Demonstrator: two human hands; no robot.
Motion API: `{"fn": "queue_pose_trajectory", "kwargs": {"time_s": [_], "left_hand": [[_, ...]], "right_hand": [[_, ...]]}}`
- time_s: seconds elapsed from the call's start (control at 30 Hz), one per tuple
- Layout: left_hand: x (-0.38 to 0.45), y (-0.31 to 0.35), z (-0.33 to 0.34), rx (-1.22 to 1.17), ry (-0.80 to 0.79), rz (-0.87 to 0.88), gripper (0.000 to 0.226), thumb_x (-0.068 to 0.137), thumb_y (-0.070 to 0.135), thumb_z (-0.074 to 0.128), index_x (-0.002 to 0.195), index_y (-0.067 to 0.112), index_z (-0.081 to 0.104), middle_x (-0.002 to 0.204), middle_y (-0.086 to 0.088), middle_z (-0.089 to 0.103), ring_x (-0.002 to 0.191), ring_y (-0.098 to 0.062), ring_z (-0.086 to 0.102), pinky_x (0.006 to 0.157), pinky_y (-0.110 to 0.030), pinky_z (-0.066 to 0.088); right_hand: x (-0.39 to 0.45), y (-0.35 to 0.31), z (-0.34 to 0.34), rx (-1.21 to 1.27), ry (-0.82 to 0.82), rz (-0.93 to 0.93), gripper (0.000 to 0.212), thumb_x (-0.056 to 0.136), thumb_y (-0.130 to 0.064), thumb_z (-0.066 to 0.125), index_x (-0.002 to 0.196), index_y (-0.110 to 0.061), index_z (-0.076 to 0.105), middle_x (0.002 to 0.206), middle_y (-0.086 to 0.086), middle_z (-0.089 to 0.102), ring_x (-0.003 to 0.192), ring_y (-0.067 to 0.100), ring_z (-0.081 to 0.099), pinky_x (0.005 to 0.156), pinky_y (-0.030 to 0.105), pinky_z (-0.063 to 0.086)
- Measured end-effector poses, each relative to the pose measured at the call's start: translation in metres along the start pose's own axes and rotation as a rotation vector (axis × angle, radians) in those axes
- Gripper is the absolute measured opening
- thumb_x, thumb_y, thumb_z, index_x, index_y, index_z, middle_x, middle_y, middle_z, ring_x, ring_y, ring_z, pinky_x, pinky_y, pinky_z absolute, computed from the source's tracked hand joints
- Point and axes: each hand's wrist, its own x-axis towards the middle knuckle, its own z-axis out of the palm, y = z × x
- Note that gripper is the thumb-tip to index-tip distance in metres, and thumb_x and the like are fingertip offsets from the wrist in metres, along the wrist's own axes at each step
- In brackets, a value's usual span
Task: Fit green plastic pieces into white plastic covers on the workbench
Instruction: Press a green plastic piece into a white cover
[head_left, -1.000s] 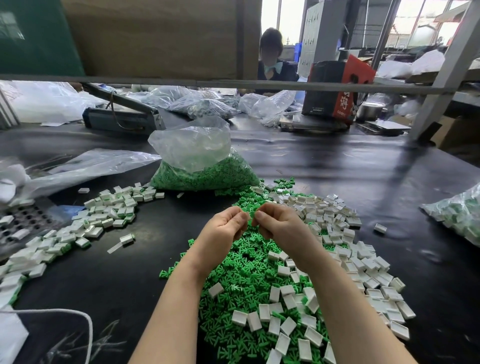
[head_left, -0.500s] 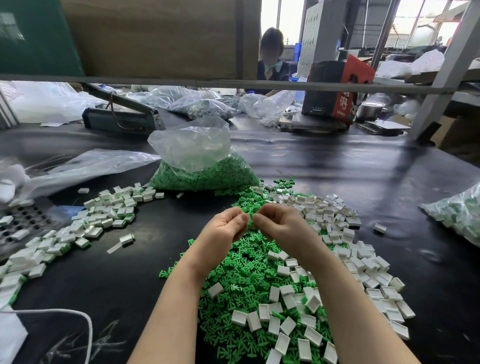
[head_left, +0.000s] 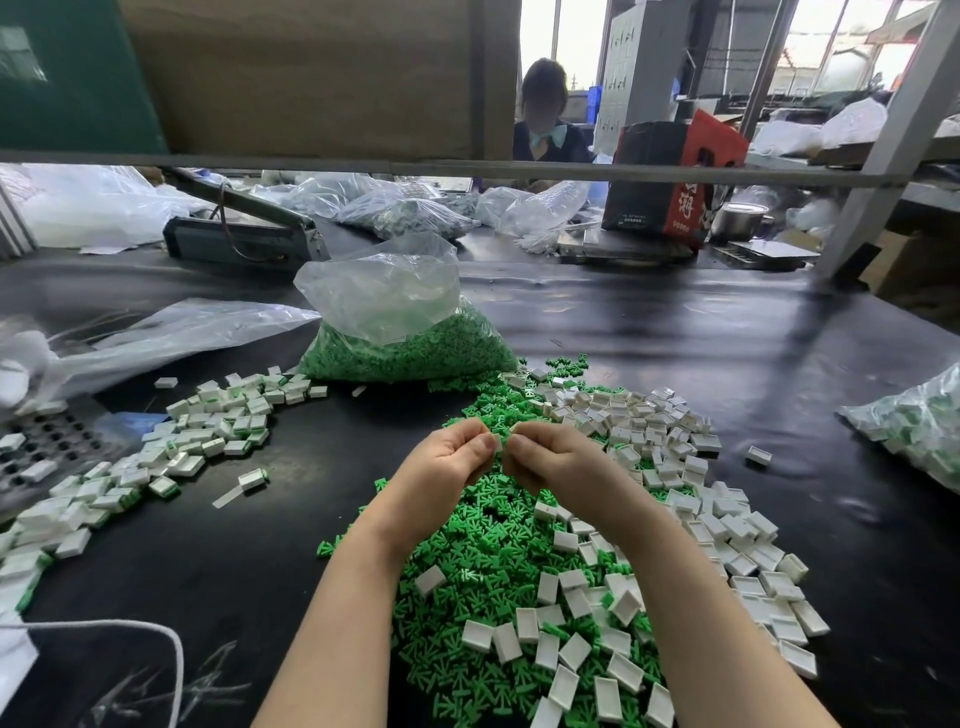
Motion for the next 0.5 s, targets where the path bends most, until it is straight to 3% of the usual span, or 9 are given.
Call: {"fn": "queue_pose_trajectory", "kwargs": {"time_s": [0.17, 0.27, 0.37, 0.5], "left_hand": [[-0.0004, -0.0001, -0.0013, -0.023, -0.036, -0.027, 0.026, 0.098, 0.024, 0.048, 0.073, 0.017, 0.047, 0.062, 0.010, 0.038, 0.058, -0.005, 0.034, 0.058, -0.019, 0.030], [-0.0016, 0.0022, -0.0018, -0.011, -0.055, -0.043, 0.024, 0.095, 0.029, 0.048, 0.074, 0.018, 0.047, 0.065, 0.005, 0.037, 0.065, -0.014, 0.031, 0.065, -0.033, 0.027], [-0.0030, 0.0052, -0.0021, -0.020, -0.063, -0.045, 0.021, 0.092, 0.032, 0.048, 0.077, 0.017, 0.048, 0.067, 0.004, 0.037, 0.066, -0.014, 0.032, 0.065, -0.032, 0.027], [-0.0031, 0.0047, -0.0030, -0.009, -0.089, -0.042, 0.021, 0.102, 0.018, 0.046, 0.082, 0.012, 0.050, 0.069, 0.003, 0.039, 0.069, -0.015, 0.035, 0.069, -0.031, 0.031]], "right_hand": [[0.0001, 0.0023, -0.0012, 0.037, -0.055, 0.016, 0.028, 0.102, -0.014, 0.046, 0.075, -0.010, 0.052, 0.063, 0.001, 0.042, 0.059, 0.013, 0.036, 0.057, 0.024, 0.031], [0.0004, 0.0030, -0.0023, 0.043, -0.073, 0.007, 0.031, 0.101, -0.011, 0.047, 0.071, -0.013, 0.050, 0.062, -0.001, 0.042, 0.057, 0.011, 0.036, 0.057, 0.023, 0.031], [-0.0001, 0.0033, -0.0026, 0.049, -0.085, -0.008, 0.029, 0.101, -0.010, 0.047, 0.072, -0.012, 0.050, 0.061, -0.004, 0.042, 0.056, 0.008, 0.037, 0.056, 0.021, 0.031], [-0.0014, 0.0042, -0.0038, 0.016, -0.085, -0.045, 0.027, 0.100, -0.012, 0.050, 0.073, -0.013, 0.054, 0.063, -0.005, 0.046, 0.062, 0.011, 0.040, 0.060, 0.027, 0.033]]}}
